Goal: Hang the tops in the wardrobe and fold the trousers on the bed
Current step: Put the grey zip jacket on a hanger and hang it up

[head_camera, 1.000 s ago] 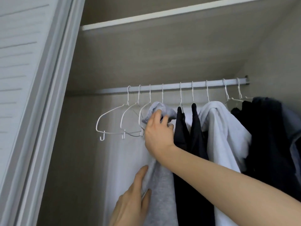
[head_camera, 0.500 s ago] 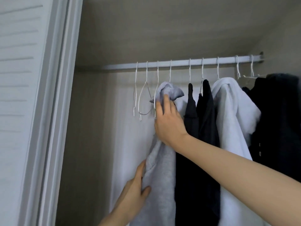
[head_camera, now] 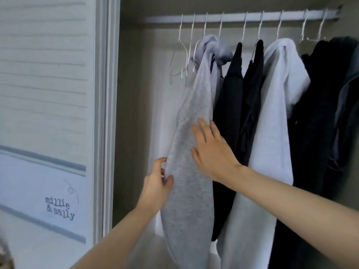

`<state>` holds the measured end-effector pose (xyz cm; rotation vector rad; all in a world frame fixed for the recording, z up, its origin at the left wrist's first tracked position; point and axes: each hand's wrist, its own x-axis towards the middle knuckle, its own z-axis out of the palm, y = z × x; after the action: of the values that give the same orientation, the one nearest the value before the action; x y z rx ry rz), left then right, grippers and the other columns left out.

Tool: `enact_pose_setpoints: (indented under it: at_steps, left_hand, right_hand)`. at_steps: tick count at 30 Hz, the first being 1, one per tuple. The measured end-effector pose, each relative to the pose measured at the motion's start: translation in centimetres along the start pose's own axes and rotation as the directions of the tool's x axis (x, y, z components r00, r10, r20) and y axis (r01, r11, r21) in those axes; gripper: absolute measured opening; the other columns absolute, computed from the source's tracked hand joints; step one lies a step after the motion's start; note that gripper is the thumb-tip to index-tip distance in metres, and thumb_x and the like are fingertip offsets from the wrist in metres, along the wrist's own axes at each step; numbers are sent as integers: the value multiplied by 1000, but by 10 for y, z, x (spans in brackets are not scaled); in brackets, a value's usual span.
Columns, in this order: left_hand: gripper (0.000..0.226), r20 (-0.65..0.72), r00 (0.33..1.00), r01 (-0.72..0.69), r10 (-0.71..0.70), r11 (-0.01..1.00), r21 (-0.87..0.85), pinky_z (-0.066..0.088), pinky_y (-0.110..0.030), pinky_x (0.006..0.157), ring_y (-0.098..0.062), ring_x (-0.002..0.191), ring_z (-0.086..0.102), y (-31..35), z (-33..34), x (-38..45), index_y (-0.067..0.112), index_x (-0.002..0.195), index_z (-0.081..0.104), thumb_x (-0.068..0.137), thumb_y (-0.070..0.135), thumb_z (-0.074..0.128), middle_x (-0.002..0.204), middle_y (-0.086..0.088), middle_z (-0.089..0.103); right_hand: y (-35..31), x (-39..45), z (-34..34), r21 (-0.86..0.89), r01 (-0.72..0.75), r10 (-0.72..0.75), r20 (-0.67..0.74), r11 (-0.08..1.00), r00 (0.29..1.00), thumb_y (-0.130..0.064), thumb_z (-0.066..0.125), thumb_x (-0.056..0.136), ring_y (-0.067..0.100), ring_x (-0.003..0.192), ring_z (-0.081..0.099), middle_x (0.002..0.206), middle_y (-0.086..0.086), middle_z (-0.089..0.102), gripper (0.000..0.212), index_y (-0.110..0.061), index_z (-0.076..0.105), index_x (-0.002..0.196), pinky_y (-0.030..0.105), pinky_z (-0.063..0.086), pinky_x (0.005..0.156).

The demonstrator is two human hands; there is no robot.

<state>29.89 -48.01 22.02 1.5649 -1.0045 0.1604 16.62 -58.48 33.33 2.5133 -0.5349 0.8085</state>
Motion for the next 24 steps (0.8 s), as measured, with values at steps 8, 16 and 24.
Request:
enact_pose_setpoints:
  at_steps: [8, 16, 24]
  left_hand:
    - [29, 104, 967, 230, -231, 973, 13, 52, -24, 72, -16, 75, 65, 8, -37, -113, 30, 108, 55, 91, 9, 64, 84, -2, 66]
    - [22, -118, 919, 386, -375, 918, 88, 54, -28, 81, -12, 83, 67, 58, -66, -273, 38, 99, 62, 95, 17, 56, 84, 10, 71]
    - [26, -604, 654, 657, -455, 738, 155, 46, -9, 64, -6, 77, 66, 126, -35, -472, 46, 97, 60, 94, 20, 56, 82, 15, 70]
  right_hand:
    - [-51, -120, 12, 189, 145, -139, -43, 971, 989, -32, 38, 95, 33, 144, 25, 151, 12, 35, 56, -5, 38, 143, 44, 37, 110]
    - [-93, -231, 36, 532, 327, -254, -208, 781, 945, -28, 41, 94, 28, 126, 50, 128, 8, 59, 46, -3, 54, 130, 40, 44, 103]
    - [-137, -351, 21, 841, 402, -493, -194, 362, 848, -28, 41, 97, 26, 97, 62, 106, 9, 64, 41, -2, 57, 125, 35, 53, 81]
